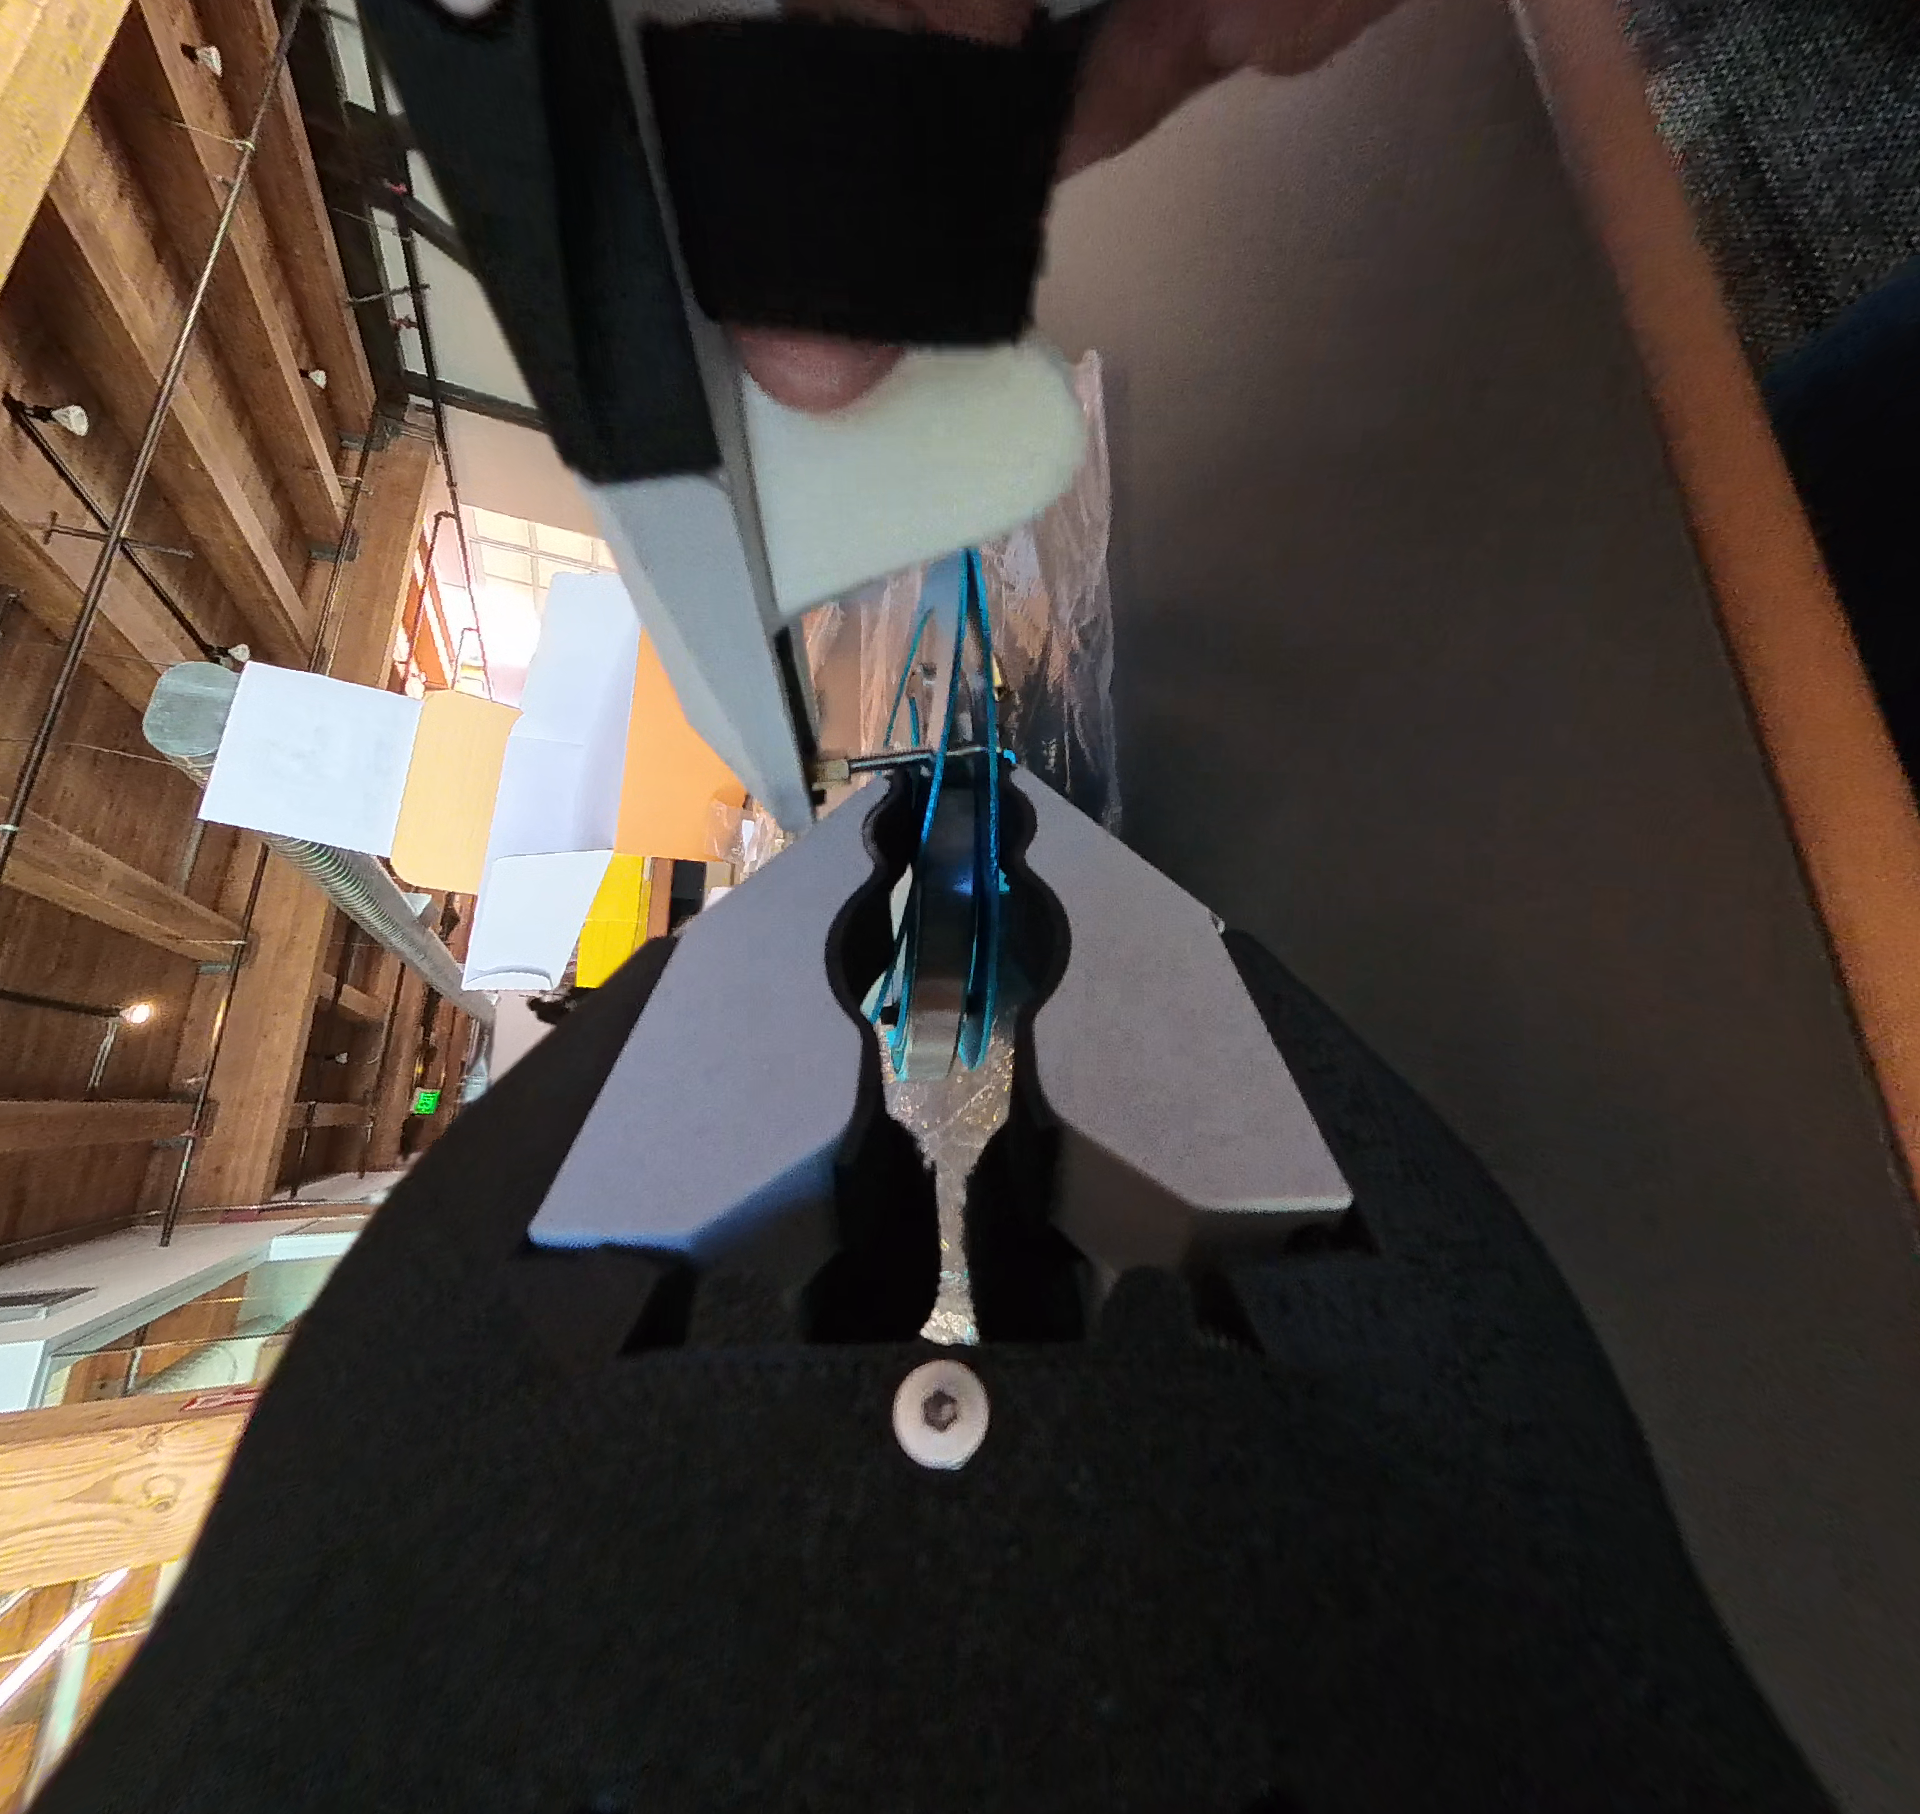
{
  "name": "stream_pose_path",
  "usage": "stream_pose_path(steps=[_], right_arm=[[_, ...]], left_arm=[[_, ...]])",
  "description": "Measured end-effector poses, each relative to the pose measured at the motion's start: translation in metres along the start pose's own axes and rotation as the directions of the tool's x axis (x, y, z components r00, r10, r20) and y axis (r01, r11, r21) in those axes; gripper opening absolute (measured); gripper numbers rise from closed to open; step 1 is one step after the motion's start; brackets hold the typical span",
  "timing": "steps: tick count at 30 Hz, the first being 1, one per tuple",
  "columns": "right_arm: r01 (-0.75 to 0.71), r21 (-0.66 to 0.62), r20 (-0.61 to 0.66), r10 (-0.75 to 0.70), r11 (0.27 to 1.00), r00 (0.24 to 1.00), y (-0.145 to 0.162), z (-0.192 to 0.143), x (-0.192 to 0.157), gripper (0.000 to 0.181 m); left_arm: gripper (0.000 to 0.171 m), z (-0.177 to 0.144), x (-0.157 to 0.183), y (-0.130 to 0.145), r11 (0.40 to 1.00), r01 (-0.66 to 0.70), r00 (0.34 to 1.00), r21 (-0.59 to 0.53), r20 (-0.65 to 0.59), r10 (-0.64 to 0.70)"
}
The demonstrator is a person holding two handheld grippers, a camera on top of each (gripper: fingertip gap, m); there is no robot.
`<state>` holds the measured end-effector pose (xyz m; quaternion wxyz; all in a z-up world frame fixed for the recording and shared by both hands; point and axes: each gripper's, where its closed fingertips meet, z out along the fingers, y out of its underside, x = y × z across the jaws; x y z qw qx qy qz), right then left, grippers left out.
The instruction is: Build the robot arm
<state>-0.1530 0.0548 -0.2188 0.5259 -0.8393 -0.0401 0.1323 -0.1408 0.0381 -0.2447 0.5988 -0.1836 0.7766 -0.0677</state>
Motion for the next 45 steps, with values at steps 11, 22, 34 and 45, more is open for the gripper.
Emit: stream_pose_path(steps=[11, 22, 34, 45], right_arm=[[0.069, 0.189, -0.258, -0.019, 0.98, 0.966, -0.016, -0.023, 0.014, 0.021], [0.139, -0.166, 0.722, 0.024, 0.976, 0.691, 0.003, -0.015, 0.004, 0.026], [0.105, -0.109, 0.584, -0.022, 0.988, 0.812, 0.007, -0.006, -0.007, 0.004], [-0.013, 0.166, -0.38, 0.076, 0.986, 0.922, 0.006, -0.008, 0.004, 0.005]], left_arm=[[0.015, 0.001, 0.0, -0.002, 1.0, 0.01, 1.0, 0.011, -0.005, -0.01], [0.015, 0.002, 0.001, -0.002, 1.0, 0.007, 1.0, 0.019, -0.001, -0.007], [0.016, 0.002, 0.001, -0.003, 1.0, 0.017, 1.0, 0.021, -0.008, -0.017], [0.016, 0.003, 0.004, -0.005, 1.0, -0.015, 1.0, 0.01, -0.004, 0.015]])
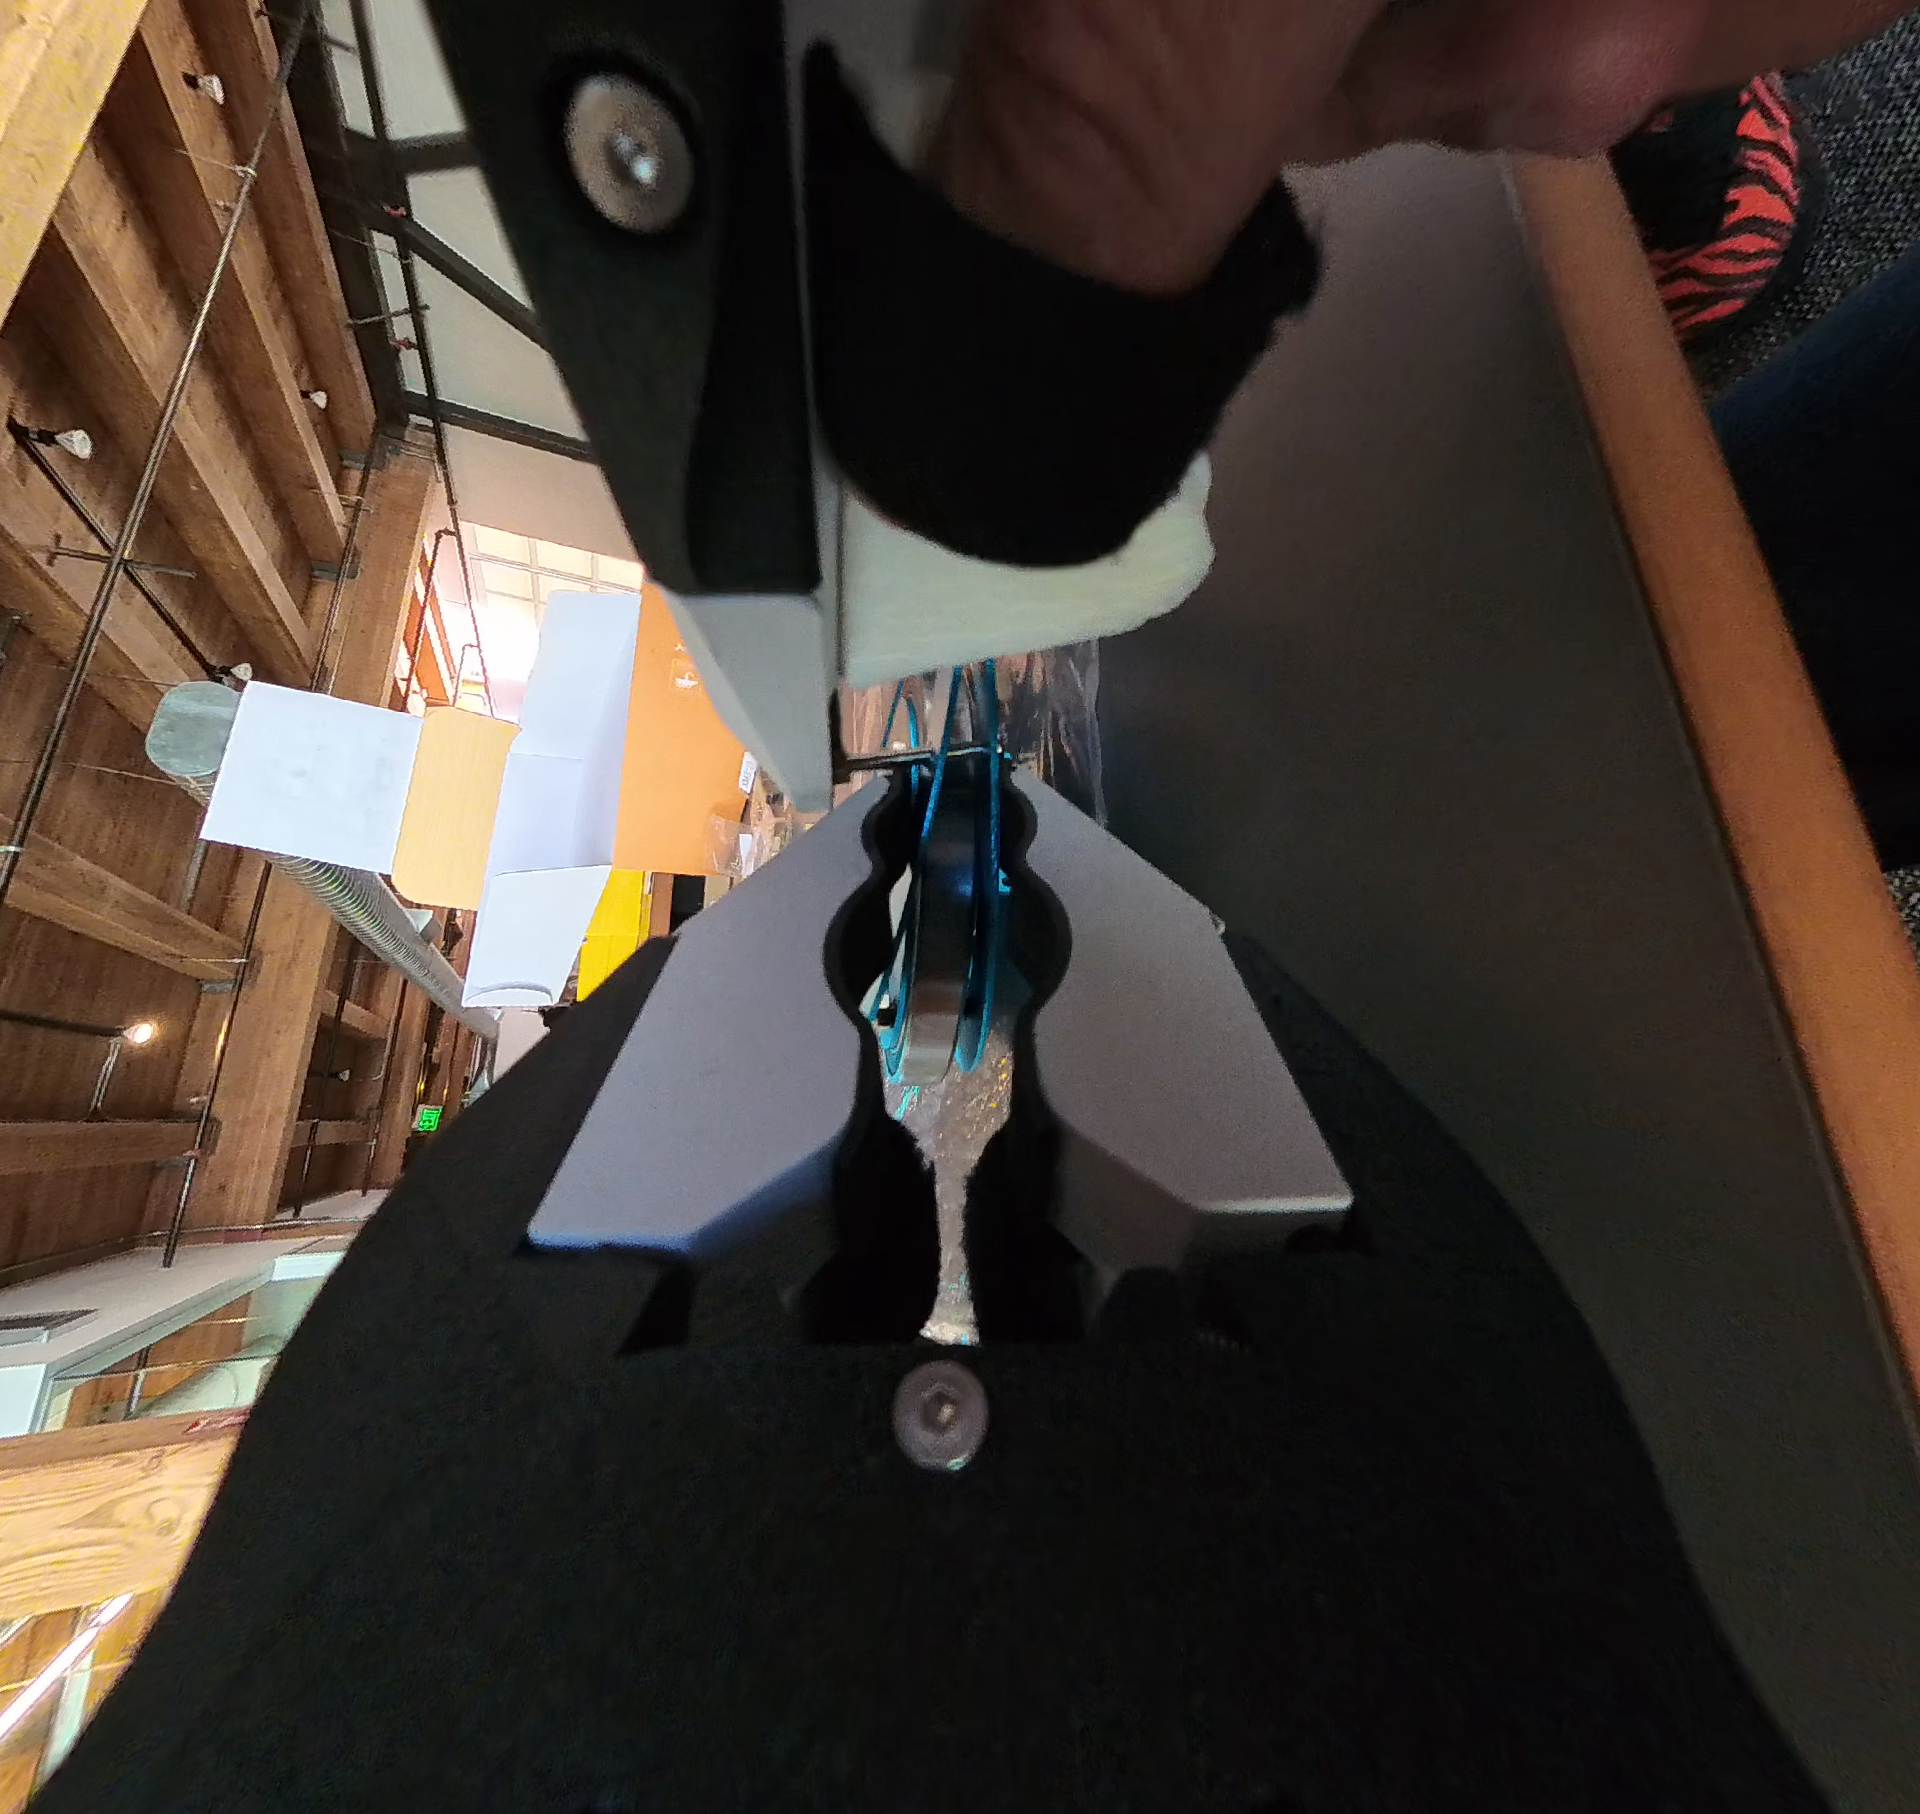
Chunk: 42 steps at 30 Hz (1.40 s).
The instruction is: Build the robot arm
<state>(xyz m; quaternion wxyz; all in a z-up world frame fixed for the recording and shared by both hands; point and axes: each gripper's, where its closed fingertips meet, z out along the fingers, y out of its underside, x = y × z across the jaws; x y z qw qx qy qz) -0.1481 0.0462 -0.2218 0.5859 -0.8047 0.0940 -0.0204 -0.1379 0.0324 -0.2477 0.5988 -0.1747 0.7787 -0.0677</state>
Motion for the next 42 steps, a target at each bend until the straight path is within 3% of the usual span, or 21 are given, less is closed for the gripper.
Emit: stream_pose_path(steps=[3, 4, 6, 8, 11, 17, 20, 23, 26, 30, 32, 35, 39, 42], right_arm=[[0.008, -0.053, 0.091, -0.003, 0.999, 0.996, 0.002, -0.002, 0.003, 0.007], [0.015, -0.066, 0.137, -0.006, 0.998, 0.991, -0.001, -0.003, 0.007, 0.018], [0.046, -0.06, 0.327, -0.024, 0.997, 0.945, -0.012, -0.006, 0.008, 0.029], [0.066, -0.154, 0.605, 0.041, 0.986, 0.795, -0.012, -0.014, -0.003, 0.03], [0.132, -0.197, 0.811, 0.086, 0.971, 0.579, -0.017, -0.016, 0.002, 0.033], [0.308, -0.265, 0.951, 0.195, 0.914, 0.238, -0.011, -0.011, -0.002, 0.021], [0.423, -0.238, 0.966, 0.168, 0.874, 0.196, 0.003, -0.01, -0.009, 0.011], [0.407, -0.207, 0.966, 0.12, 0.89, 0.229, 0.0, -0.006, -0.009, 0.004], [0.327, -0.242, 0.93, 0.123, 0.913, 0.346, 0.0, -0.005, -0.01, 0.004], [0.189, -0.212, 0.763, 0.041, 0.959, 0.645, 0.002, -0.004, -0.009, 0.005], [0.092, -0.191, 0.606, 0.043, 0.977, 0.794, 0.002, -0.003, -0.007, 0.005], [0.011, -0.13, 0.323, 0.032, 0.992, 0.946, 0.002, -0.002, -0.003, 0.005], [0.053, -0.037, -0.045, -0.055, 0.998, 0.997, 0.001, -0.001, 0.001, 0.004], [0.028, -0.032, -0.059, -0.03, 0.999, 0.998, 0.001, -0.002, 0.001, 0.004]], left_arm=[[0.016, 0.001, 0.001, -0.001, 1.0, -0.005, 1.0, 0.004, -0.002, 0.005], [0.016, 0.001, 0.001, -0.001, 1.0, -0.005, 1.0, 0.004, -0.002, 0.005], [0.016, 0.001, 0.0, -0.001, 1.0, 0.001, 1.0, 0.005, -0.004, -0.001], [0.016, 0.001, 0.0, 0.0, 1.0, 0.003, 1.0, 0.005, -0.004, -0.003], [0.016, 0.001, 0.0, -0.001, 1.0, 0.005, 1.0, 0.008, -0.005, -0.005], [0.016, 0.001, -0.002, 0.0, 0.999, 0.028, 1.0, 0.019, -0.008, -0.028], [0.016, 0.001, -0.002, 0.0, 0.999, 0.036, 0.999, 0.02, -0.012, -0.036], [0.016, 0.001, -0.004, 0.001, 0.999, 0.047, 0.999, 0.021, -0.008, -0.047], [0.015, 0.0, -0.004, 0.0, 0.999, 0.04, 0.999, 0.019, -0.006, -0.04], [0.015, -0.001, -0.001, 0.0, 1.0, 0.004, 1.0, 0.011, 0.0, -0.004], [0.015, -0.001, -0.001, 0.0, 1.0, 0.0, 1.0, 0.003, 0.001, 0.0], [0.015, -0.001, 0.0, -0.001, 1.0, -0.011, 1.0, -0.001, 0.002, 0.011], [0.015, -0.001, 0.0, 0.0, 1.0, -0.011, 1.0, -0.002, 0.004, 0.011], [0.015, -0.001, 0.0, -0.001, 1.0, -0.009, 1.0, 0.004, 0.002, 0.009]])
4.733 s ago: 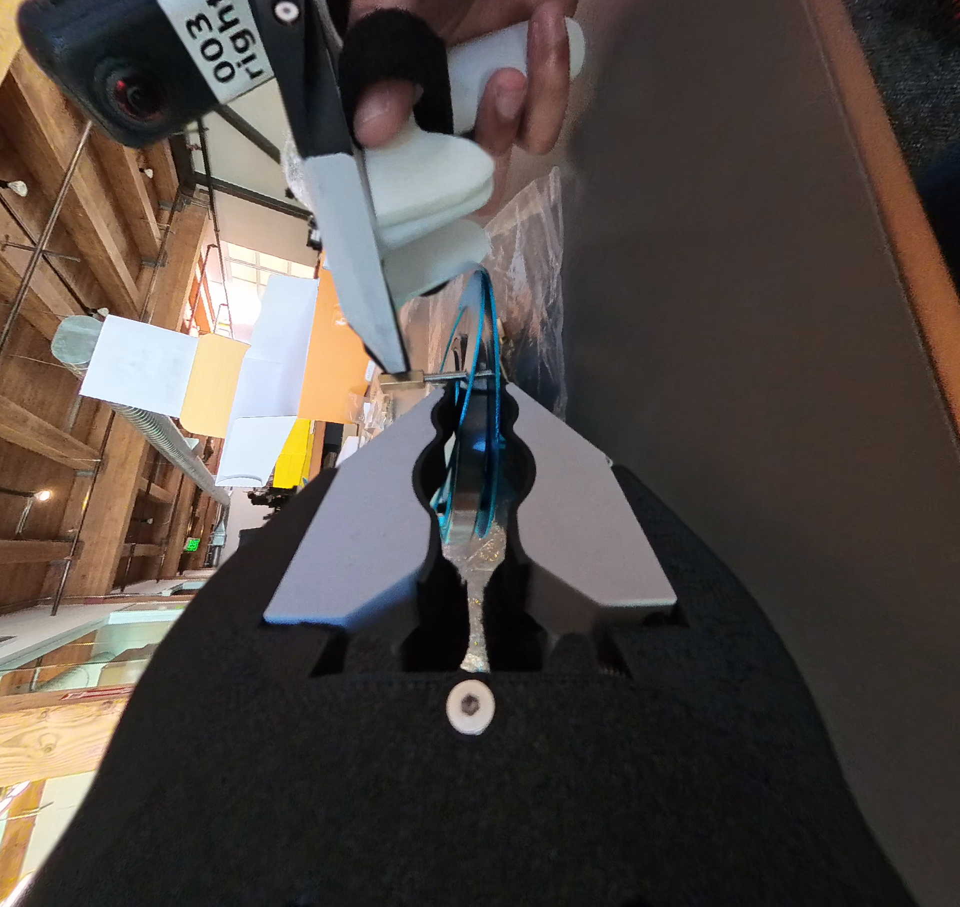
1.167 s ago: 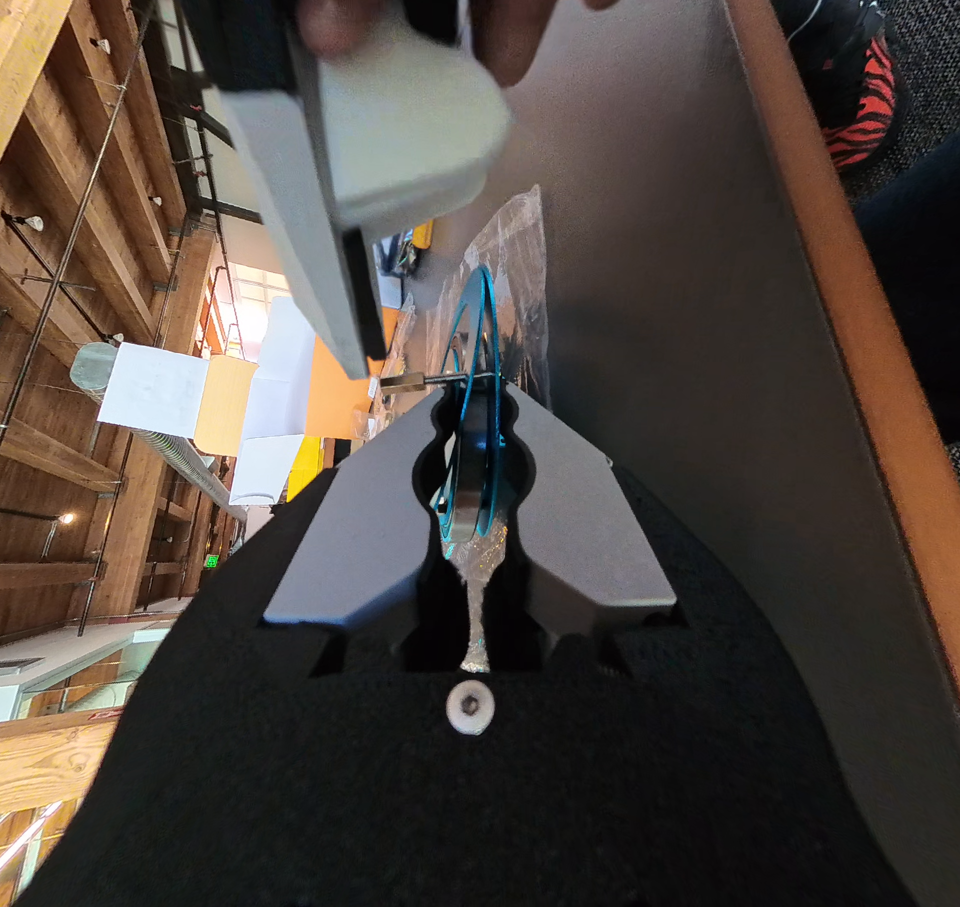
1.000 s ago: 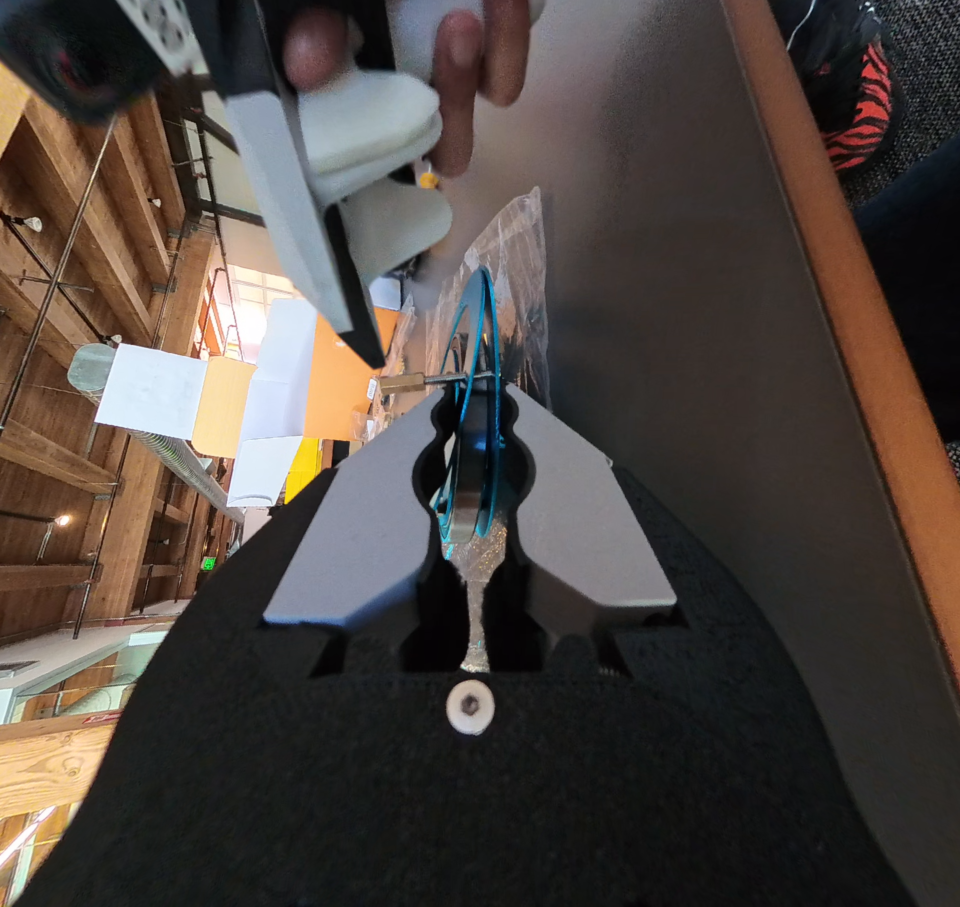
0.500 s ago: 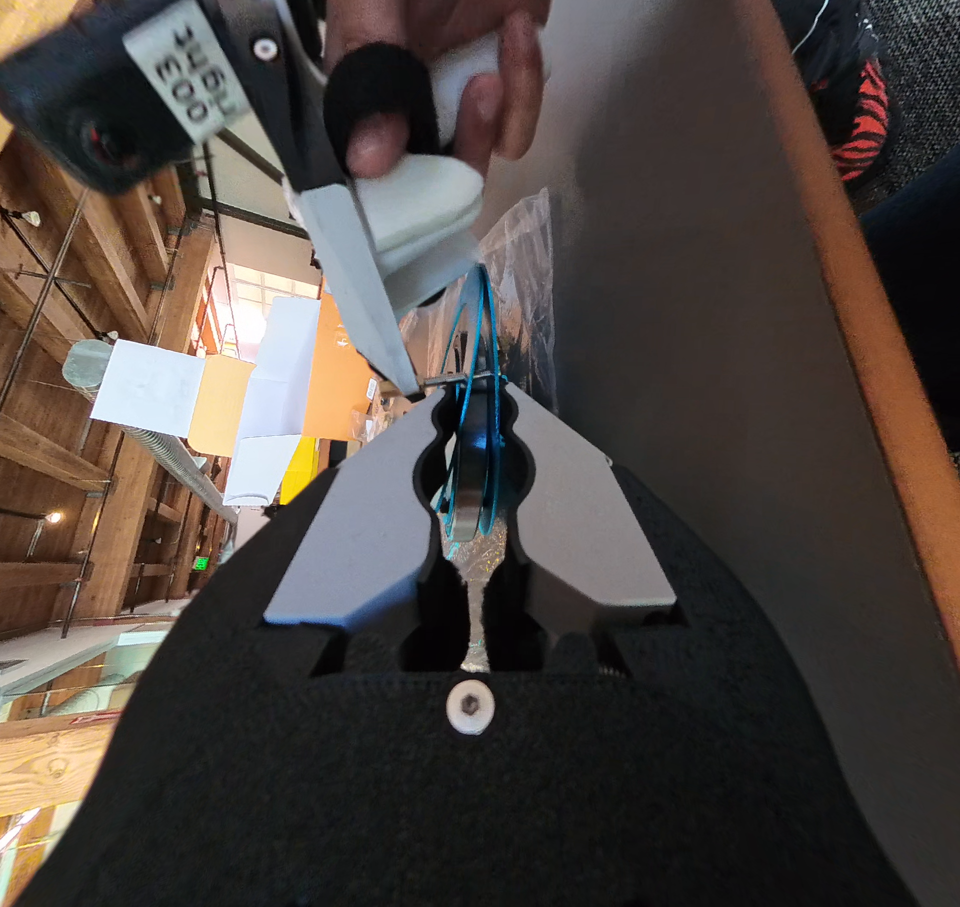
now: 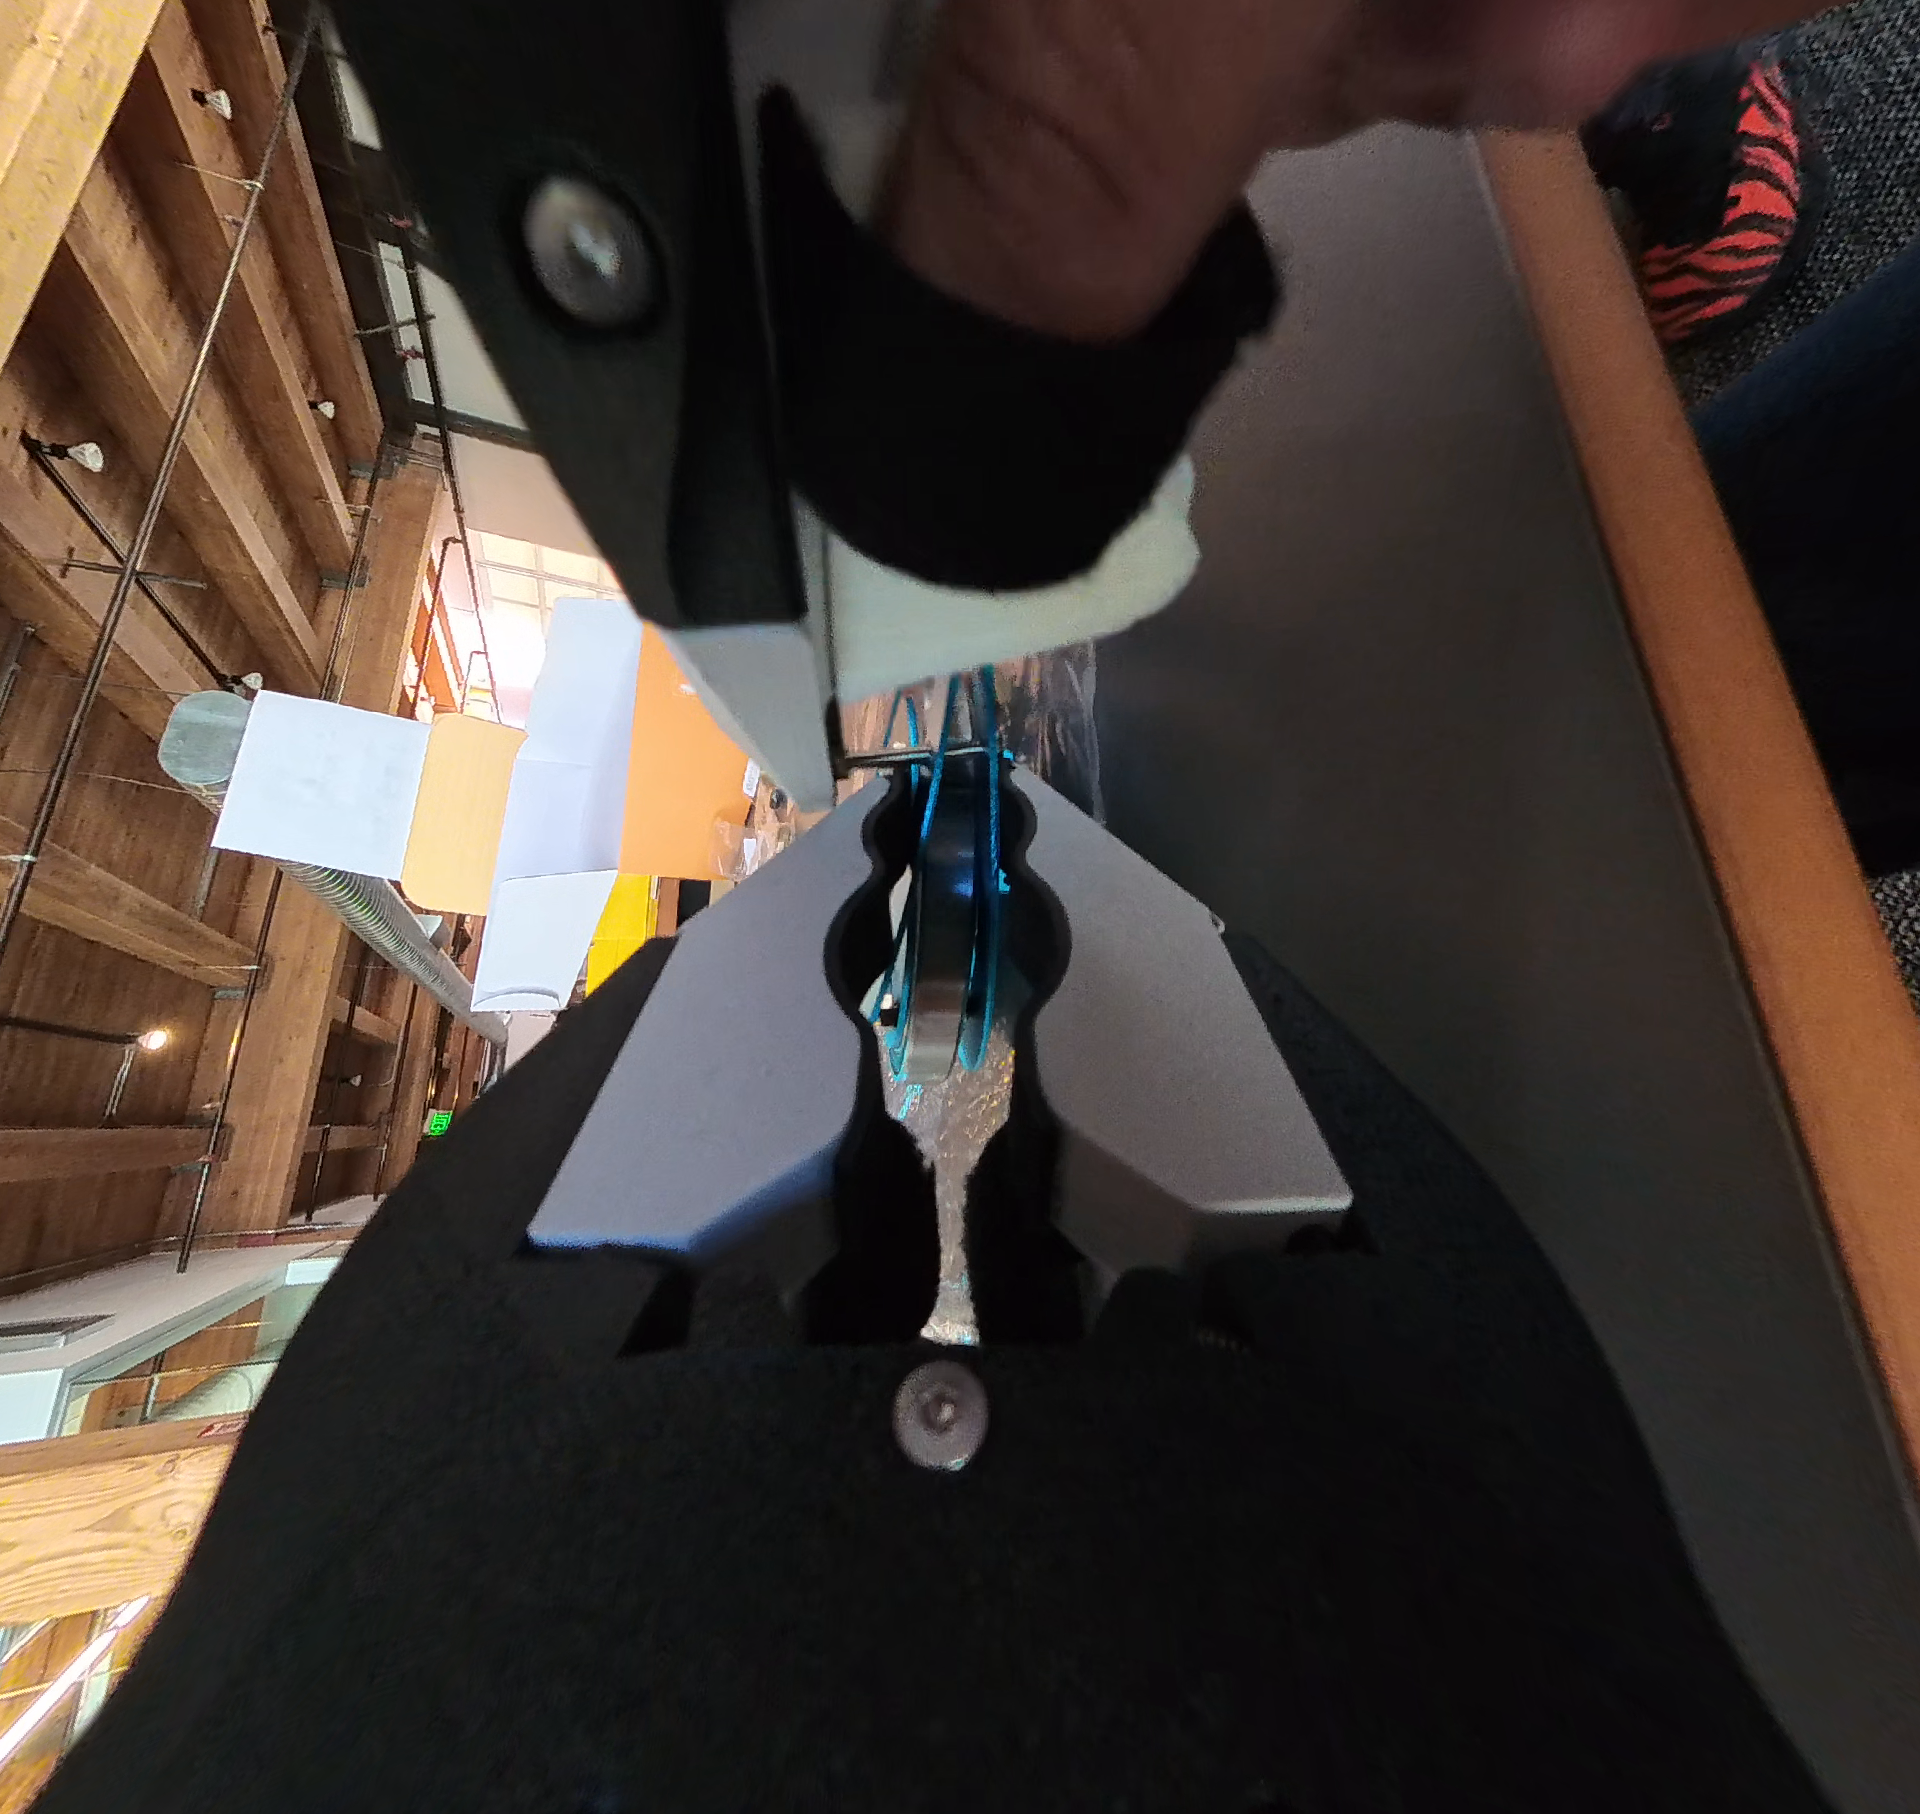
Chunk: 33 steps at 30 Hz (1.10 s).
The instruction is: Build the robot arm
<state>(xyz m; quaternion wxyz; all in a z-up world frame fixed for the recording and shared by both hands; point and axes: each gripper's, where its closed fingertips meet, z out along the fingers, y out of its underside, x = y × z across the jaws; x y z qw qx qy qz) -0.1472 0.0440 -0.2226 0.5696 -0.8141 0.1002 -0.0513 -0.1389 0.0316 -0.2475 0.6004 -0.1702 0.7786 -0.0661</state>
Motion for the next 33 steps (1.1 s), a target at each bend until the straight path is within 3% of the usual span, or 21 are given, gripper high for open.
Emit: stream_pose_path(steps=[2, 3, 5, 7, 9, 14, 18, 22, 25, 27, 29, 31, 33], right_arm=[[-0.005, -0.036, 0.092, 0.008, 0.999, 0.996, 0.001, -0.001, 0.003, 0.009], [-0.009, -0.032, 0.15, 0.014, 0.999, 0.989, -0.003, -0.003, 0.006, 0.022], [0.019, -0.017, 0.36, -0.012, 1.0, 0.933, -0.014, -0.009, 0.007, 0.026], [0.03, -0.089, 0.549, 0.024, 0.996, 0.835, -0.014, -0.01, 0.012, 0.035], [0.082, -0.181, 0.748, 0.083, 0.98, 0.658, -0.007, -0.017, 0.009, 0.037], [0.188, -0.193, 0.914, 0.107, 0.963, 0.392, -0.005, -0.011, 0.003, 0.03], [0.298, -0.21, 0.948, 0.12, 0.931, 0.294, 0.001, -0.008, -0.012, 0.012], [0.319, -0.207, 0.924, 0.078, 0.925, 0.375, 0.0, -0.003, -0.009, 0.004], [0.304, -0.174, 0.822, -0.032, 0.936, 0.569, 0.001, -0.002, -0.01, 0.005], [0.26, -0.15, 0.671, -0.095, 0.954, 0.736, 0.0, 0.0, -0.009, 0.005], [0.126, -0.15, 0.475, -0.04, 0.98, 0.879, -0.001, 0.001, -0.007, 0.004], [-0.03, -0.129, 0.283, 0.066, 0.991, 0.957, 0.0, 0.002, -0.004, 0.004], [-0.119, -0.058, 0.113, 0.125, 0.991, 0.986, -0.001, 0.002, -0.002, 0.005]], left_arm=[[0.016, 0.001, 0.0, -0.001, 1.0, -0.006, 1.0, 0.0, 0.0, 0.006], [0.016, 0.001, 0.0, -0.001, 1.0, -0.007, 1.0, 0.0, 0.001, 0.007], [0.016, 0.0, 0.0, 0.0, 1.0, 0.0, 1.0, 0.002, -0.001, 0.0], [0.015, 0.0, 0.0, 0.0, 1.0, 0.002, 1.0, 0.004, 0.0, -0.002], [0.015, 0.0, 0.0, 0.0, 1.0, 0.0, 1.0, 0.006, 0.001, 0.0], [0.015, 0.0, -0.001, 0.0, 1.0, 0.01, 1.0, 0.014, 0.0, -0.01], [0.016, 0.001, -0.001, 0.0, 1.0, 0.015, 1.0, 0.015, -0.002, -0.015], [0.016, 0.001, -0.003, 0.001, 1.0, 0.026, 1.0, 0.013, 0.0, -0.026], [0.015, 0.0, -0.002, 0.001, 1.0, 0.017, 1.0, 0.009, 0.002, -0.017], [0.015, 0.0, -0.002, 0.002, 1.0, 0.01, 1.0, 0.002, 0.004, -0.01], [0.015, 0.0, -0.002, 0.001, 1.0, 0.009, 1.0, 0.0, 0.002, -0.009], [0.015, 0.0, -0.001, 0.001, 1.0, -0.007, 1.0, -0.005, 0.004, 0.007], [0.015, -0.001, 0.0, 0.0, 1.0, -0.013, 1.0, -0.008, 0.005, 0.013]])
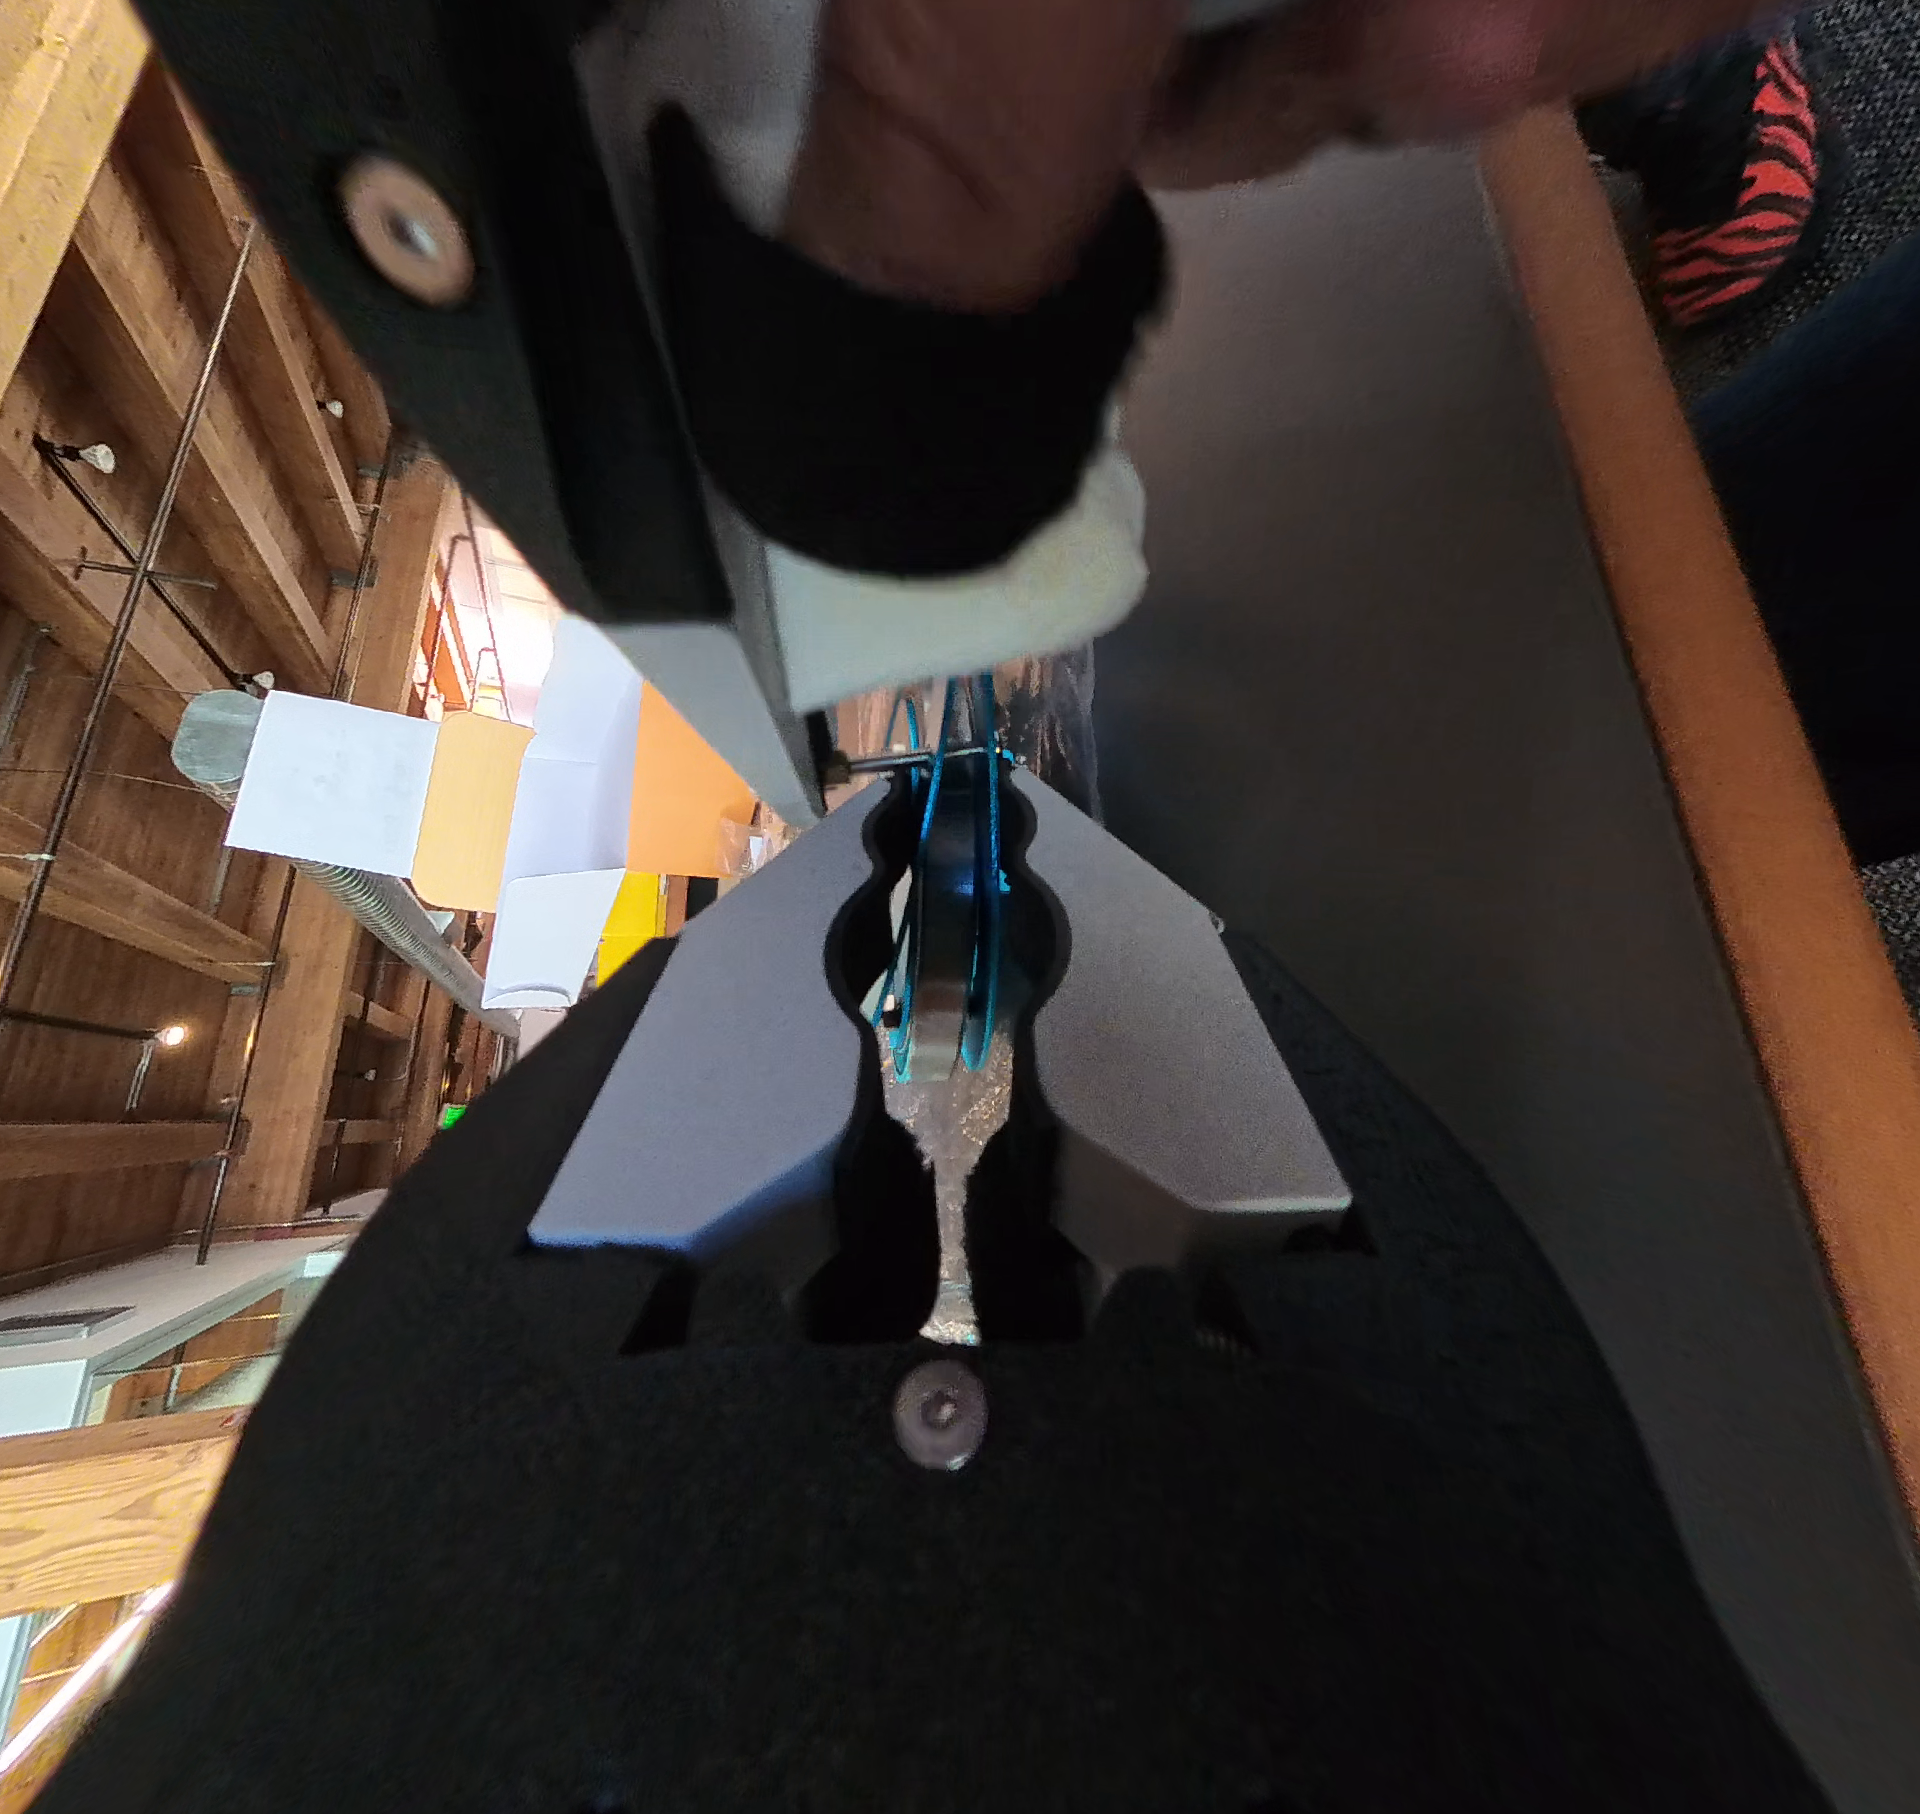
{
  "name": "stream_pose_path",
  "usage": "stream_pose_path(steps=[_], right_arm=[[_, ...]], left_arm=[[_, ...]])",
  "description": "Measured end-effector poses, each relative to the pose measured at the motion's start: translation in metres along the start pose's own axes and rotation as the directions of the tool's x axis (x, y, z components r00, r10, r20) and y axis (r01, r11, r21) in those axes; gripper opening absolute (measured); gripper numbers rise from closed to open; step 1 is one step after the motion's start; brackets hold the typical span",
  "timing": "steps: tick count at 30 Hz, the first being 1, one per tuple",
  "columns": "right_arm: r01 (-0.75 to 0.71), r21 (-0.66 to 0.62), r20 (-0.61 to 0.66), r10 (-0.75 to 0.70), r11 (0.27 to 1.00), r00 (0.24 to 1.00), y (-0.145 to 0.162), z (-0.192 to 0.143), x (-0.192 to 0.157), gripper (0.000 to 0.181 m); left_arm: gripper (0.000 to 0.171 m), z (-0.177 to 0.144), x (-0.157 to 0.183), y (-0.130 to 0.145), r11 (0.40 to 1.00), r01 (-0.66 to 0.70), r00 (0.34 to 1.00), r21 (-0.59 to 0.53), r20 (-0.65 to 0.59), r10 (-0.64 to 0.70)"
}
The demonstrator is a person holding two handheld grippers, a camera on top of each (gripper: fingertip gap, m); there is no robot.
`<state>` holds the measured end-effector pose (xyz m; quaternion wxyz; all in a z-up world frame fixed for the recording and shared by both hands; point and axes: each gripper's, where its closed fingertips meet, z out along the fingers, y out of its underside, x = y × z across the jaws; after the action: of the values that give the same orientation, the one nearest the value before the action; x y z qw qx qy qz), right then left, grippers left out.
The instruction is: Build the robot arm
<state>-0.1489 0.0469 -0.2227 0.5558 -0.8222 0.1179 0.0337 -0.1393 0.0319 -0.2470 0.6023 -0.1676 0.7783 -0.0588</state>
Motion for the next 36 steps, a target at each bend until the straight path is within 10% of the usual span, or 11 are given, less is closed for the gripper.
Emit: stream_pose_path(steps=[6, 10, 14, 22, 29, 36], right_arm=[[0.081, 0.07, -0.128, -0.072, 0.994, 0.989, 0.0, -0.003, 0.003, 0.005], [0.102, 0.058, 0.14, -0.109, 0.993, 0.984, -0.016, -0.013, 0.007, 0.025], [0.178, -0.164, 0.607, -0.043, 0.97, 0.794, -0.007, -0.024, -0.002, 0.035], [0.344, -0.228, 0.865, 0.028, 0.911, 0.5, 0.004, -0.014, -0.013, 0.02], [0.244, -0.167, 0.738, -0.043, 0.955, 0.674, -0.001, -0.004, -0.011, 0.004], [0.043, 0.013, 0.041, -0.044, 0.999, 0.998, -0.001, -0.003, 0.001, 0.004]], left_arm=[[0.016, -0.001, 0.001, -0.002, 1.0, 0.004, 1.0, 0.017, -0.005, -0.004], [0.016, -0.001, 0.0, -0.002, 1.0, 0.011, 1.0, 0.019, -0.007, -0.011], [0.015, -0.002, -0.001, -0.002, 1.0, 0.015, 1.0, 0.021, -0.008, -0.014], [0.016, -0.001, -0.001, -0.002, 0.999, 0.041, 0.999, 0.034, -0.015, -0.041], [0.015, -0.002, -0.004, -0.001, 0.999, 0.047, 0.999, 0.027, -0.003, -0.047], [0.016, -0.002, 0.0, -0.003, 1.0, 0.021, 1.0, 0.018, -0.01, -0.021]])
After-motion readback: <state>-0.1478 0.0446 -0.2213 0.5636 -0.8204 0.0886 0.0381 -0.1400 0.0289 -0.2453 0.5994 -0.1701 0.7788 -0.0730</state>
